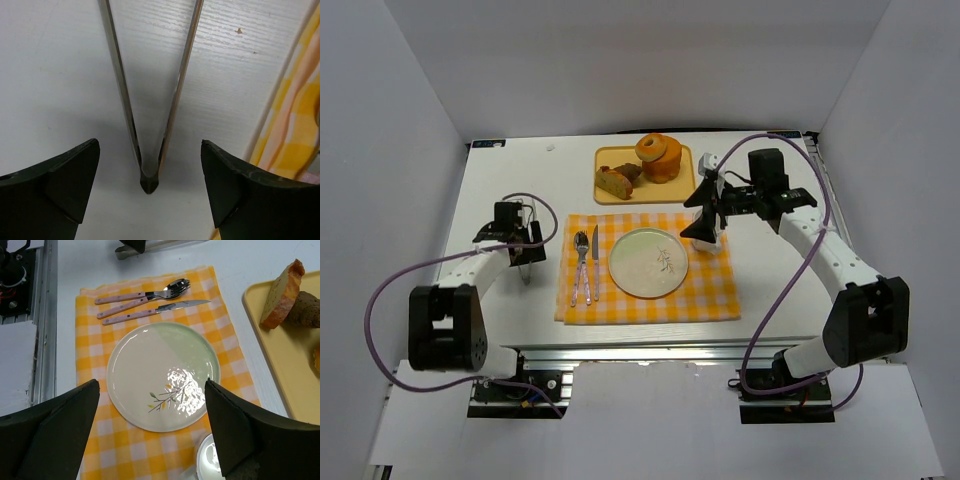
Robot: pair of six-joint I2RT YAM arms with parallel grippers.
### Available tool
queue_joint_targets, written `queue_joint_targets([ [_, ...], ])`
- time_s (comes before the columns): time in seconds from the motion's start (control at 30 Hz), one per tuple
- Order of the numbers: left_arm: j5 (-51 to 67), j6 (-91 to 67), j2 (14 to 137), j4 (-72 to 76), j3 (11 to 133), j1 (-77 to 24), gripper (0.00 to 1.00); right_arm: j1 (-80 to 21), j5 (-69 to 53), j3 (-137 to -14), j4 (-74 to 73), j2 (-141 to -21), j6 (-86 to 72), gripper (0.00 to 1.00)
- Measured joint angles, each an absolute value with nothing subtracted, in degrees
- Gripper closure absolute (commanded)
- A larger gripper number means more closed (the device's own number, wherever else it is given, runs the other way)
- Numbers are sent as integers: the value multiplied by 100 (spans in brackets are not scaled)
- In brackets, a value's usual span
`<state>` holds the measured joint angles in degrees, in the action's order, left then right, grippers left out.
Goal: Place the bread
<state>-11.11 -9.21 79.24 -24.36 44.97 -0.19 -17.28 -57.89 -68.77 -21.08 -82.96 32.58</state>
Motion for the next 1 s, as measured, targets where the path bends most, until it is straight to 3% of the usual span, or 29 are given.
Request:
queue_joint_targets([
  [0.3,-821,-585,9061,-1708,4733,454,16,-1564,-5808,-6877,-2093,-8296,3188,11],
  [0.6,-375,-543,9419,-1063,4851,666,26,-1404,-5817,-6877,-2084,-8296,3096,11],
  [0.7,-287,-548,9459,-902,4851,679,43,-1374,-5824,-6877,-2082,-8296,3055,11],
  [0.73,-252,-556,9472,-860,4849,690,52,-1363,-5826,-6877,-2082,-8298,3046,11],
  [0.77,-211,-554,9485,-812,4849,705,67,-1356,-5826,-6877,-2082,-8298,3044,11],
  [0.87,-126,-602,9494,-720,4827,740,83,-1337,-5828,-6877,-2082,-8298,3037,10],
  [1.0,-58,-663,9424,-766,4805,744,87,-1293,-5833,-6877,-2080,-8298,3035,11],
])
